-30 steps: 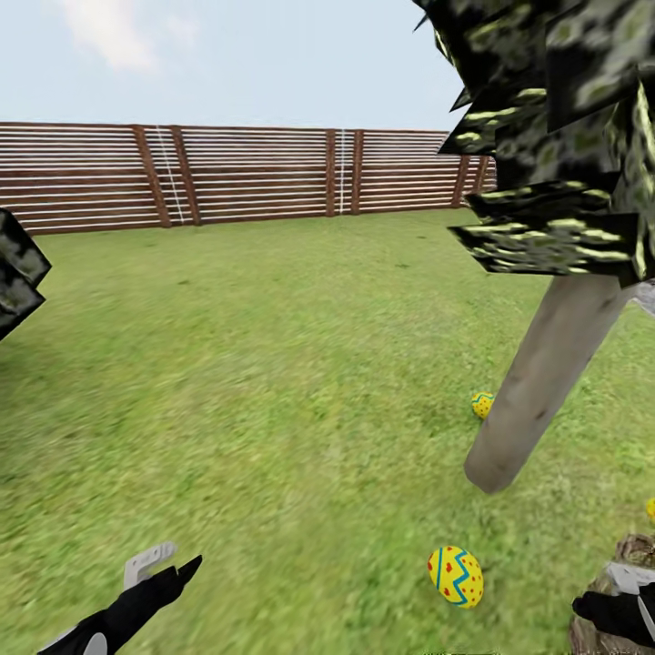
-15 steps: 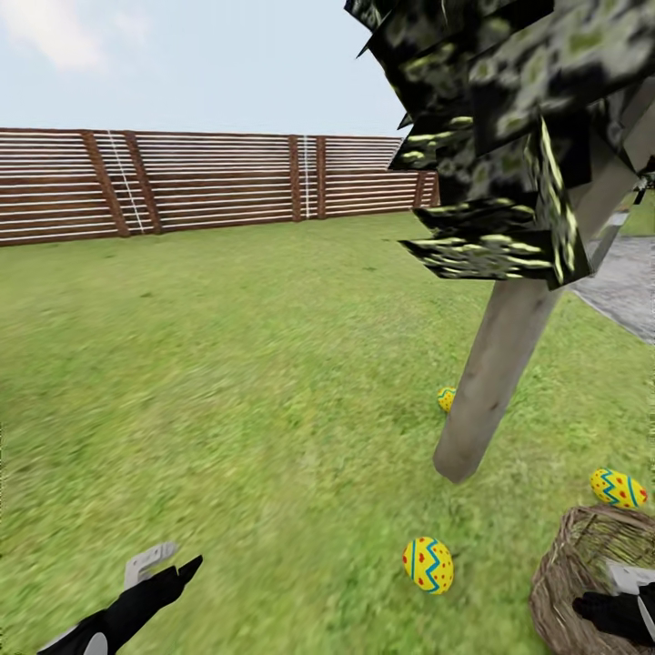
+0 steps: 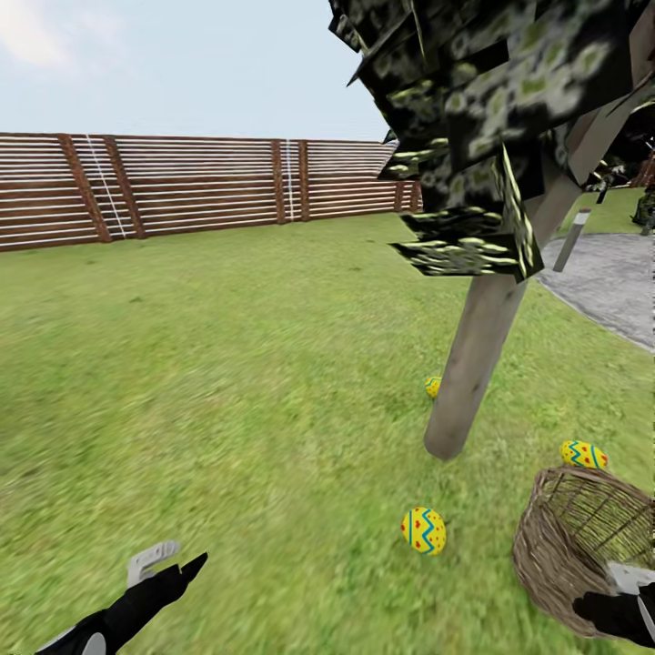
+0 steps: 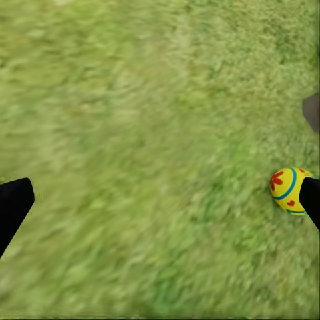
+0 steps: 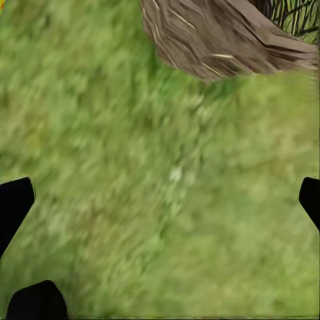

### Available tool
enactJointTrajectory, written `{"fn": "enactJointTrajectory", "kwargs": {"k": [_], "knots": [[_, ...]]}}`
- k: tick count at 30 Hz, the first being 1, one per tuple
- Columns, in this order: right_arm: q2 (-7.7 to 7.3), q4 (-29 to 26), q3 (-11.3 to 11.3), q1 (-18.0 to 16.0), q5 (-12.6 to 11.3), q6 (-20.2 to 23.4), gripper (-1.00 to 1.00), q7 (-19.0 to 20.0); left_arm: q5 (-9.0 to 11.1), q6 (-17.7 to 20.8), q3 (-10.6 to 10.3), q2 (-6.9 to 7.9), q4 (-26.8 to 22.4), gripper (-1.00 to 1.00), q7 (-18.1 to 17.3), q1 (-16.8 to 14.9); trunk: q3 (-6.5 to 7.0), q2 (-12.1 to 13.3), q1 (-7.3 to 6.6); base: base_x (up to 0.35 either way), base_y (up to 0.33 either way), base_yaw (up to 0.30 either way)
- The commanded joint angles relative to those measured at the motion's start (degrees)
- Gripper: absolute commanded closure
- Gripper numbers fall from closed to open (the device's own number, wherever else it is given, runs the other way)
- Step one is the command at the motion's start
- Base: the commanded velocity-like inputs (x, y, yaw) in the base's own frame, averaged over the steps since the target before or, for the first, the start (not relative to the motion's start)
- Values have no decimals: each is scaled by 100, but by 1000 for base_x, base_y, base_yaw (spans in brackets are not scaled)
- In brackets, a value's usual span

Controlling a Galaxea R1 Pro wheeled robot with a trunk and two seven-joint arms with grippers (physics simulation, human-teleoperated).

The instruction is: Take the three Easter eggs out of the wicker basket on the lawn in the garden, then place them on the lawn next to a single tree (choose any tree) so that all three eggs are next to the same tree and none are left in the basket.

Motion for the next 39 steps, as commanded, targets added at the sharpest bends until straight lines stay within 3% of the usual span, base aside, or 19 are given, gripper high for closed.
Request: {"fn": "enactJointTrajectory", "kwargs": {"k": [1,20,39], "knots": [[-1,-8,-11,-4,61,24,-100,53,52,54,12,2,-2,-100,-15,-3,14,39,-26,-241,195,-37],[4,9,-7,-4,61,24,-100,53,29,169,23,-1,-1,-100,18,-3,357,801,-443,-87,78,-3],[4,9,-8,-4,61,24,-100,53,16,197,32,-8,7,-100,52,-3,774,1563,-861,107,319,-136]]}}
